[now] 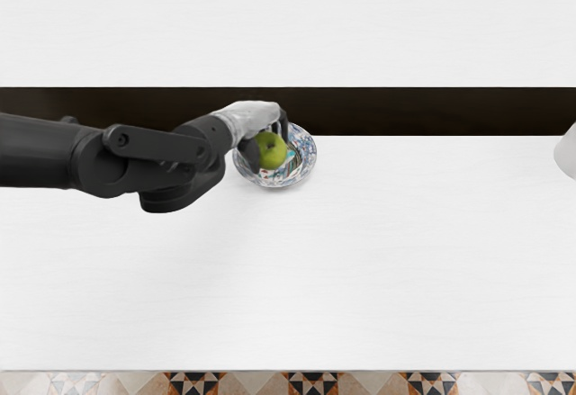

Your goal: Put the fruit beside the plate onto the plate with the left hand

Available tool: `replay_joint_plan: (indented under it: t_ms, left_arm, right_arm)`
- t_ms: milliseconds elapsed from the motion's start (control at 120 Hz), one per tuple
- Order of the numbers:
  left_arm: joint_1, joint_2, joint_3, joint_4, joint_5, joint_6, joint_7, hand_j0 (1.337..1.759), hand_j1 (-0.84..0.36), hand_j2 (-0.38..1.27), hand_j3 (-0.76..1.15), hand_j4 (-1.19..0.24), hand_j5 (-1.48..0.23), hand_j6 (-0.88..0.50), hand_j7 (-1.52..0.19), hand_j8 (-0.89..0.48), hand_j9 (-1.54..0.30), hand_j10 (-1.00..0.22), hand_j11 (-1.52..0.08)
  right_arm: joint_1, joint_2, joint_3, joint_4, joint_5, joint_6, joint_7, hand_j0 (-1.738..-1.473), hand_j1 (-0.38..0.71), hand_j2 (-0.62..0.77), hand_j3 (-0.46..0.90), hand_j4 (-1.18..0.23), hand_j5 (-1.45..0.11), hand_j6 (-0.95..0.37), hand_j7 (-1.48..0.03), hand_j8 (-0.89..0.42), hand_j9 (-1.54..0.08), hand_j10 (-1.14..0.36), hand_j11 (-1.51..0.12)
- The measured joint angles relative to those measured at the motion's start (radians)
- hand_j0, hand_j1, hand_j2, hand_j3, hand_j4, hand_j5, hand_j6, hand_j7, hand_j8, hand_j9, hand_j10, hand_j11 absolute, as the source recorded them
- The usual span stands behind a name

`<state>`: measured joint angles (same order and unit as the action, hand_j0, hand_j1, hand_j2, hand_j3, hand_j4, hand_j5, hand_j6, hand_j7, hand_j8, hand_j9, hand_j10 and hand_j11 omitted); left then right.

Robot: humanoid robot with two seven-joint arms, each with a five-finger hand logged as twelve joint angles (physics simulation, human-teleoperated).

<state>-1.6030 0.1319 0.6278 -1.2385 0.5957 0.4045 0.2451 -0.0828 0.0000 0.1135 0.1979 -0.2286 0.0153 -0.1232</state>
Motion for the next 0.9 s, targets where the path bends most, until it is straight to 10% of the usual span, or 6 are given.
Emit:
replay_joint_plan:
  t_ms: [458, 758, 900]
  left_arm:
    - [-0.052, 0.089, -0.07, 0.001, -0.121, -0.061, -0.004, 1.657, 0.0, 0.1, 0.0, -0.29, -0.4, -0.27, -0.4, -0.29, -0.4, -0.3, -0.4]
    - [-0.013, 0.617, -0.238, -0.009, -0.515, -0.527, -0.005, 1.658, 0.04, 0.06, 0.0, -0.26, -0.35, -0.26, -0.35, -0.26, -0.35, -0.26, -0.35]
    - [0.127, 0.779, -0.306, -0.023, -0.623, -0.7, -0.005, 1.658, 0.04, 0.06, 0.0, -0.26, -0.34, -0.26, -0.34, -0.26, -0.34, -0.26, -0.34]
  right_arm:
    - [0.0, 0.0, 0.0, 0.0, 0.0, 0.0, 0.0, -1.658, -0.31, -0.01, 0.0, -0.03, -0.04, -0.03, -0.04, -0.03, -0.04, -0.03, -0.04]
    - [0.0, 0.0, 0.0, 0.0, 0.0, 0.0, 0.0, -1.658, -0.31, -0.01, 0.0, -0.03, -0.04, -0.03, -0.04, -0.03, -0.04, -0.03, -0.04]
    - [0.0, 0.0, 0.0, 0.0, 0.0, 0.0, 0.0, -1.658, -0.31, -0.01, 0.0, -0.03, -0.04, -0.03, -0.04, -0.03, -0.04, -0.03, -0.04]
